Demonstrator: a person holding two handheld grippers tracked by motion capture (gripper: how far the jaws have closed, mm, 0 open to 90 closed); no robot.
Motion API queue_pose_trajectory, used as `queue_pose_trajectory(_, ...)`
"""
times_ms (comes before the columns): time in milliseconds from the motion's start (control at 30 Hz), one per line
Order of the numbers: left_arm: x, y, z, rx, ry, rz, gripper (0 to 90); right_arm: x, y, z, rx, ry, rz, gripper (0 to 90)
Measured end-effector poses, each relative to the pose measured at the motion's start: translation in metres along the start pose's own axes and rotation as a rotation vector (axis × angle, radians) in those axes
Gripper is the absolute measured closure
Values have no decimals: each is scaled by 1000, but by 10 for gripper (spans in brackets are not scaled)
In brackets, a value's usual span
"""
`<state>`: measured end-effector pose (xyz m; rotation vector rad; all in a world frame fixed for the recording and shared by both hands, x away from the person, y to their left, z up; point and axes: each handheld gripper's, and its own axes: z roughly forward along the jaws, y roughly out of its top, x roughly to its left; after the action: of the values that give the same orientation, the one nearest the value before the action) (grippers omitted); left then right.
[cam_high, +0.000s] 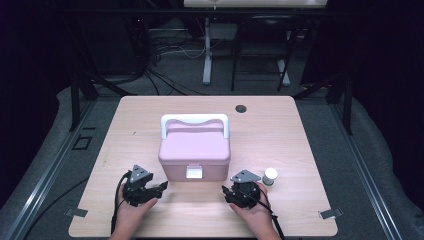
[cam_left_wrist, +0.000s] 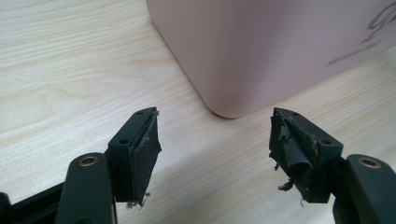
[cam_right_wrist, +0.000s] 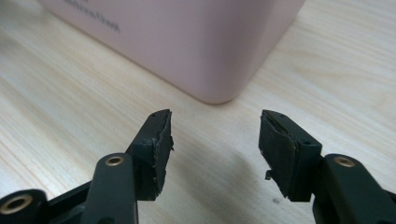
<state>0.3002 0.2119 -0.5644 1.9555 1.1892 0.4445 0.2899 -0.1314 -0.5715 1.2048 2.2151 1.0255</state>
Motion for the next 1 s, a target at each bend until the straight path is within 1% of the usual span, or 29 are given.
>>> queue_pose_trajectory(33, 0, 0, -2, -14, -9, -17, 340, -1, 0, -1, -3, -6, 5, 450)
queue_pose_trajectory(67, 1, 0, -3, -22, -13, -20, 341, -1, 0, -3, -8, -2, 19, 463)
queue_pose_trajectory(100, 1, 0, -3, -22, -13, -20, 352, -2, 0, -4, -13, -1, 22, 481)
queue_pose_trajectory(133, 3, 0, -5, -39, -12, -37, 365, -3, 0, -6, -26, 7, 34, 493)
queue_pose_trajectory(167, 4, 0, -5, -40, -8, -37, 369, -4, -1, -6, -37, 6, 41, 501)
queue_pose_trajectory(200, 6, 0, -4, -46, -10, -48, 370, -4, -1, -7, -48, 3, 39, 509)
queue_pose_trajectory(267, 7, 0, -4, -41, -14, -54, 384, -5, -1, -7, -53, 1, 35, 510)
queue_pose_trajectory(300, 8, 0, -4, -30, -3, -55, 414, -5, -1, -7, -62, -2, 30, 530)
queue_pose_trajectory(333, 8, 0, -4, -30, -3, -55, 430, -5, -1, -7, -62, -2, 30, 530)
queue_pose_trajectory(367, 10, 0, -5, -43, -1, -60, 455, -6, -1, -6, -72, -5, 24, 541)
queue_pose_trajectory(433, 11, 1, -5, -47, 0, -62, 472, -7, -2, -5, -78, -12, 17, 548)
queue_pose_trajectory(467, 12, 2, -5, -56, -2, -64, 472, -7, -2, -5, -89, -22, 18, 558)
queue_pose_trajectory(500, 13, 3, -5, -63, -11, -68, 487, -8, -1, -6, -101, -30, 21, 568)
queue_pose_trajectory(533, 14, 3, -5, -73, -28, -76, 531, -10, 1, -6, -114, -24, 38, 565)
queue_pose_trajectory(600, 16, 4, -3, -86, -32, -73, 547, -12, 2, -5, -112, -25, 45, 561)
queue_pose_trajectory(633, 16, 5, -1, -84, -33, -73, 550, -13, 3, -4, -99, -28, 46, 559)
queue_pose_trajectory(667, 17, 6, -1, -71, -33, -70, 550, -14, 3, -4, -94, -33, 48, 555)
queue_pose_trajectory(700, 17, 6, -1, -71, -33, -70, 550, -14, 3, -4, -94, -33, 48, 555)
queue_pose_trajectory(733, 18, 7, 1, -79, -22, -66, 557, -17, 5, -3, -93, -28, 64, 550)
queue_pose_trajectory(767, 18, 7, 1, -79, -22, -66, 559, -17, 5, -3, -93, -28, 64, 550)
queue_pose_trajectory(800, 19, 9, 2, -85, -20, -61, 563, -20, 8, -2, -91, -29, 79, 544)
queue_pose_trajectory(833, 19, 10, 2, -79, -10, -61, 563, -21, 10, -2, -90, -28, 85, 544)
queue_pose_trajectory(867, 19, 12, 3, -79, 0, -59, 562, -22, 11, 0, -97, -35, 87, 537)
queue_pose_trajectory(933, 20, 14, 3, -81, 4, -58, 562, -23, 12, 1, -91, -41, 89, 531)
queue_pose_trajectory(967, 21, 17, 4, -98, 0, -69, 563, -24, 13, 2, -87, -39, 89, 528)
queue_pose_trajectory(1000, 22, 18, 4, -99, -2, -70, 568, -24, 14, 2, -87, -46, 88, 529)
